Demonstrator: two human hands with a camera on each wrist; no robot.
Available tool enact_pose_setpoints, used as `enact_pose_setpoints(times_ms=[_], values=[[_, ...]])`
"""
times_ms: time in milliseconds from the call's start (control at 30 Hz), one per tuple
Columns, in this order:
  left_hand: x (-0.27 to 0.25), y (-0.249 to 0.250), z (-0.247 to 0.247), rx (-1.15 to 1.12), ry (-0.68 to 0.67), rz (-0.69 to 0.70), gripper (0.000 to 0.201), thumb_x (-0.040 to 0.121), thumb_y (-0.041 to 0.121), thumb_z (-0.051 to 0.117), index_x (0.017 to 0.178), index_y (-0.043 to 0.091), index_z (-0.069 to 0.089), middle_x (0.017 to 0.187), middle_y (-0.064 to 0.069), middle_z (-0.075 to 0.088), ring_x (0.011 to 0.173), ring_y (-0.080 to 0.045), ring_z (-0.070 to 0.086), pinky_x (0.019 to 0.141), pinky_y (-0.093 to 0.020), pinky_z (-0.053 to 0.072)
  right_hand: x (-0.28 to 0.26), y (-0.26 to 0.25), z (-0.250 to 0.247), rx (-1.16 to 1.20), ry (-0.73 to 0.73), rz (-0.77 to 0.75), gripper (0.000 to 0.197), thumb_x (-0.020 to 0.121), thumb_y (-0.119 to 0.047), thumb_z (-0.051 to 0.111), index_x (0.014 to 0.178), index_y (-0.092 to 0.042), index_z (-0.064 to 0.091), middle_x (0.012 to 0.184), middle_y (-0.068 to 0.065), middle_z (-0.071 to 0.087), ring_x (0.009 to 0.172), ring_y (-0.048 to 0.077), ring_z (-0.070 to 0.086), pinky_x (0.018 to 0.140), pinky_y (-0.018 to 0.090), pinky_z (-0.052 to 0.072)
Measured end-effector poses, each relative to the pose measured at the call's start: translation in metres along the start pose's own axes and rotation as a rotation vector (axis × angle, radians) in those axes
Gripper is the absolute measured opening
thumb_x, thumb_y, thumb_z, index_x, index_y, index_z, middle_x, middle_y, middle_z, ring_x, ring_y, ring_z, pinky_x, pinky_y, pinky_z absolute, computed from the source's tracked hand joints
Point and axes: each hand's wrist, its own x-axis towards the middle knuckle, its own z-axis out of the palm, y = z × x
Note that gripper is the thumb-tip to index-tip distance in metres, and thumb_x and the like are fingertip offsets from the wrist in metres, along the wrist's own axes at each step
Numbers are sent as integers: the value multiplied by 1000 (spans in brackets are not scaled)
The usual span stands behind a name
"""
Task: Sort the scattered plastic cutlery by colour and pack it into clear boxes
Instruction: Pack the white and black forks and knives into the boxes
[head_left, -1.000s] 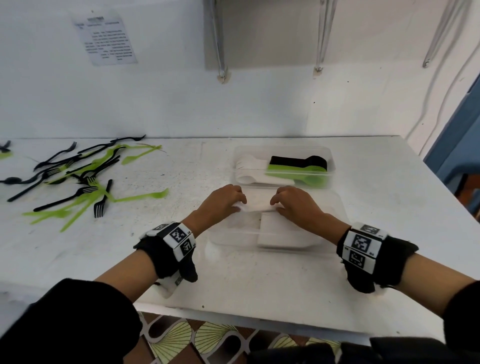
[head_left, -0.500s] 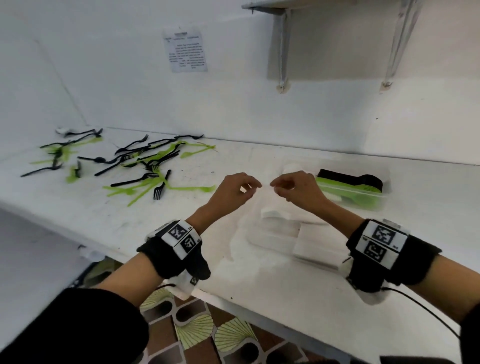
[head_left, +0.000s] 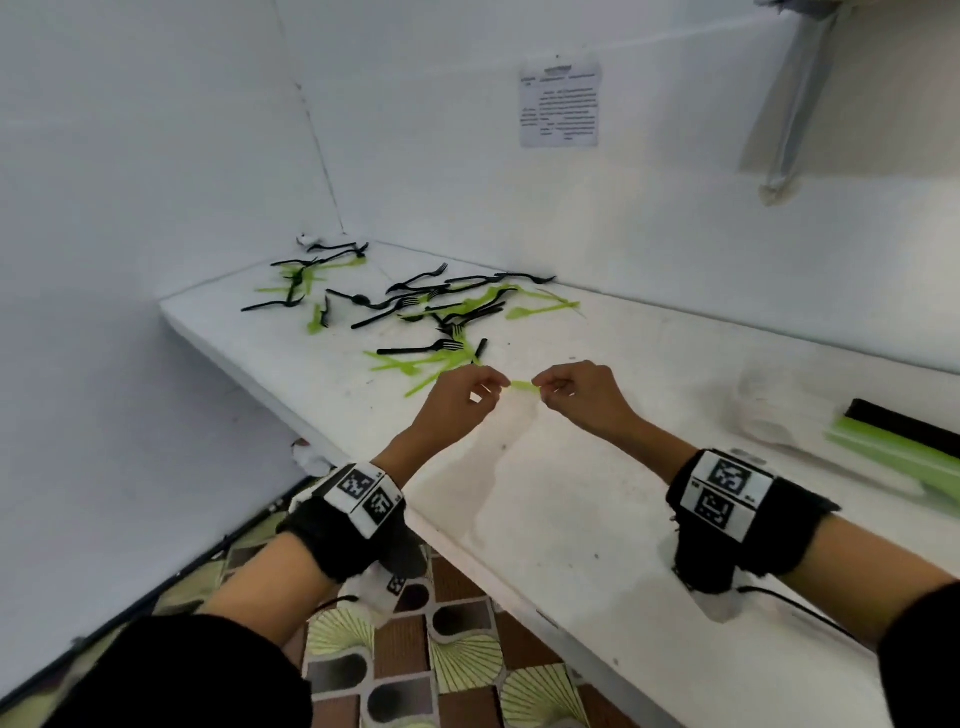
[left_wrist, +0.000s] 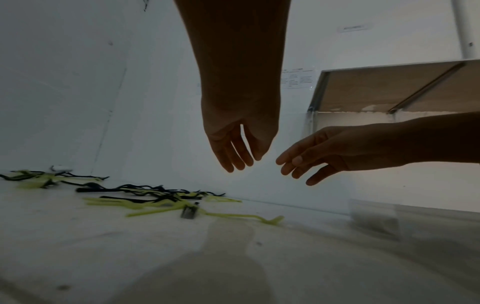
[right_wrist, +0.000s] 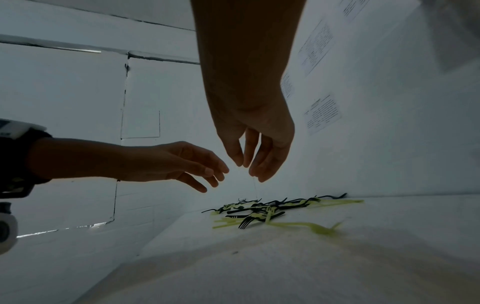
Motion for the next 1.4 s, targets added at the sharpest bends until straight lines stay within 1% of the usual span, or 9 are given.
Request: enact_pose_setpoints(times_ms=[133,300,500,767,900,1033,1233,1300,1400], values=[[11,-49,-36,52,-15,-21,20,82,-5,58,97,3,70,90,-2,67,75,-15,61,74,-14,48,40,-9,40,-4,-33,6,27,82,-2,55,102,-10,71,93,9,70,79,12,57,61,2,38],[40,-103,-75,39,-29,-62,21,81,-7,57,96,2,69,98,-13,69,69,2,57,69,-5,43,94,-13,79,-144,-135,-28,33,78,2,62,109,-9,66,104,14,65,94,29,61,78,26,42],[82,-147,-100,4,-58,-43,23,83,-8,54,98,1,69,100,-15,68,79,-14,58,71,-3,43,154,-11,117,-435,-339,-67,47,80,6,58,122,-15,58,113,19,51,103,31,51,85,39,44],[119,-201,-95,-38,-114,-53,23,85,-6,53,100,2,69,98,-10,67,79,-14,58,69,-3,42,176,4,138,-759,-377,-131,39,84,4,51,115,-18,60,122,5,45,115,21,44,68,29,40],[137,-216,-83,-22,-145,-71,24,84,-5,54,101,3,68,103,-16,66,87,-16,58,78,-18,45,186,9,131,-550,-285,-126,15,83,-11,67,94,-21,68,105,-2,54,102,14,49,71,28,43],[160,-225,-67,73,-202,-19,27,85,1,59,110,4,64,106,-16,60,98,-24,53,84,-23,38,199,5,117,-143,-91,-108,17,74,-11,77,83,-22,69,92,6,64,80,18,58,73,37,50],[199,-231,-39,287,-389,20,31,83,15,65,112,7,60,110,-12,58,105,-24,50,84,-27,37,221,-19,95,154,21,-38,14,79,-10,72,80,-22,66,82,2,67,65,1,58,55,13,47],[206,-233,-33,320,-408,39,22,82,14,65,104,7,63,105,-10,61,100,-24,54,78,-30,41,232,-22,89,193,69,-29,9,79,-15,72,83,-21,67,80,-1,67,66,-2,56,60,17,47],[210,-233,-28,269,-409,49,12,86,9,59,96,4,61,96,-12,64,89,-27,57,65,-30,40,251,-21,85,226,222,-12,14,77,-18,74,89,-21,68,76,-8,64,64,-12,54,67,4,40]])
